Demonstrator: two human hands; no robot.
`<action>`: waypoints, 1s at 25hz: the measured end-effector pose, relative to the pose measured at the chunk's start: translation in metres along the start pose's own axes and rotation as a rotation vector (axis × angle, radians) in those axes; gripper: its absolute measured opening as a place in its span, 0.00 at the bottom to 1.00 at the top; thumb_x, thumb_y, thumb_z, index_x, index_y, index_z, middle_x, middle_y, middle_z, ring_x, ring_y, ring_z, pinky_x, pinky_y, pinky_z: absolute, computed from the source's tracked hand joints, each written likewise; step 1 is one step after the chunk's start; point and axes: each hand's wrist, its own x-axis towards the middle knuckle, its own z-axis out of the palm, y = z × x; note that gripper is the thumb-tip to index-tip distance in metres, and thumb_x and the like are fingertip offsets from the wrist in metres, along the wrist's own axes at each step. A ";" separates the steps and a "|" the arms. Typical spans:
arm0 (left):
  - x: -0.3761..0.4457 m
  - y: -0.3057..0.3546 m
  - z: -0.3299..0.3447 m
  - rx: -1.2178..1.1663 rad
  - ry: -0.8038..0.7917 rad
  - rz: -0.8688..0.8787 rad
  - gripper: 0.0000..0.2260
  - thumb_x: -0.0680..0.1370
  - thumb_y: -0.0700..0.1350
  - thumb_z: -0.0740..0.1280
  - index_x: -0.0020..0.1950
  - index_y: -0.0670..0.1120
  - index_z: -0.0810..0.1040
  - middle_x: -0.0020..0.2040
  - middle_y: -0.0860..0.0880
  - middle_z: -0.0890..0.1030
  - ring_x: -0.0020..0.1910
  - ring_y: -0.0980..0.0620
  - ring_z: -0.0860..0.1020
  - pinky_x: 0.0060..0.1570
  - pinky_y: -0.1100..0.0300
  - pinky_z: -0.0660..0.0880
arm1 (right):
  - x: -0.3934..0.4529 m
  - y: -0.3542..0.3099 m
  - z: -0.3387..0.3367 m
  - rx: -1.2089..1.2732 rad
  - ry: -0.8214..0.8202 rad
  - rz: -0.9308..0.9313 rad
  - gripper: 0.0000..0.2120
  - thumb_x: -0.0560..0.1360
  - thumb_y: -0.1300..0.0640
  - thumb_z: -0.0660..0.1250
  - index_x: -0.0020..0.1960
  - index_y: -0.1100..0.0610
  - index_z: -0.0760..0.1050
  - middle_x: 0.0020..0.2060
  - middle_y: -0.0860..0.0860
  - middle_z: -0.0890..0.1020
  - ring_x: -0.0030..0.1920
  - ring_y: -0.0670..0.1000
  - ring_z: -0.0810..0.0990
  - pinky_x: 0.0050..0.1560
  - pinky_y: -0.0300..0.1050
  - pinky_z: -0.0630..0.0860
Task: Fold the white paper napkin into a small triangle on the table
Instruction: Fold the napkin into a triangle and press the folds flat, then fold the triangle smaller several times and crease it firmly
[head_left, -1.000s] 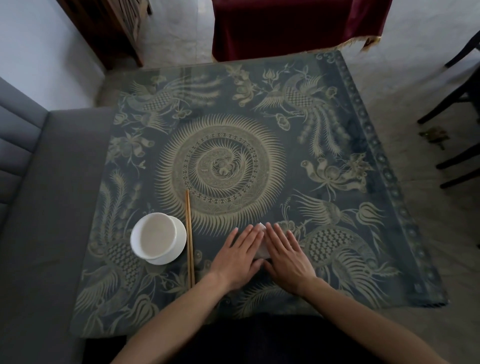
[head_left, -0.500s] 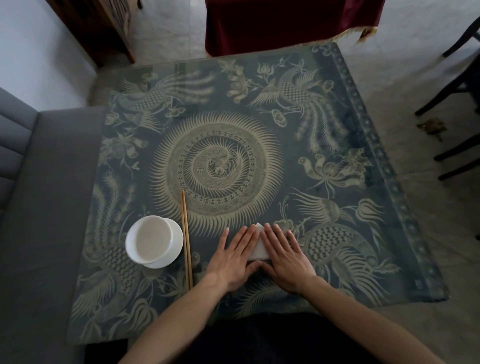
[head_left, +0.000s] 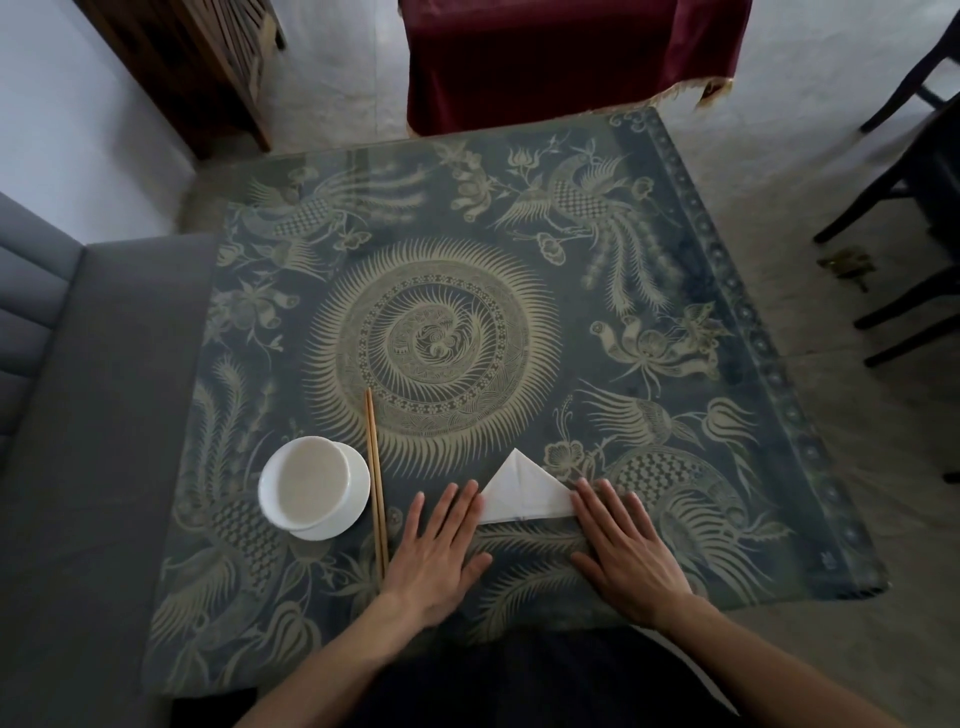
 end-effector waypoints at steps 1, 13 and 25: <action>-0.001 0.001 0.000 0.000 -0.008 -0.004 0.31 0.82 0.62 0.44 0.80 0.45 0.44 0.80 0.48 0.43 0.79 0.47 0.40 0.72 0.39 0.43 | -0.003 0.001 -0.001 -0.003 -0.002 0.006 0.34 0.81 0.38 0.48 0.79 0.57 0.50 0.79 0.52 0.52 0.78 0.55 0.47 0.73 0.60 0.50; 0.024 0.010 -0.031 -0.190 0.186 -0.127 0.19 0.83 0.56 0.52 0.70 0.49 0.69 0.71 0.50 0.67 0.76 0.49 0.58 0.75 0.43 0.45 | 0.023 -0.026 -0.022 0.181 0.245 0.298 0.21 0.77 0.40 0.59 0.64 0.50 0.74 0.59 0.49 0.76 0.60 0.54 0.72 0.58 0.52 0.69; 0.066 0.001 -0.062 0.045 0.113 0.346 0.15 0.80 0.42 0.58 0.67 0.46 0.73 0.68 0.47 0.72 0.68 0.46 0.68 0.64 0.49 0.68 | 0.064 -0.047 -0.046 0.319 0.053 0.560 0.12 0.74 0.46 0.64 0.53 0.51 0.71 0.53 0.49 0.75 0.56 0.54 0.70 0.55 0.51 0.69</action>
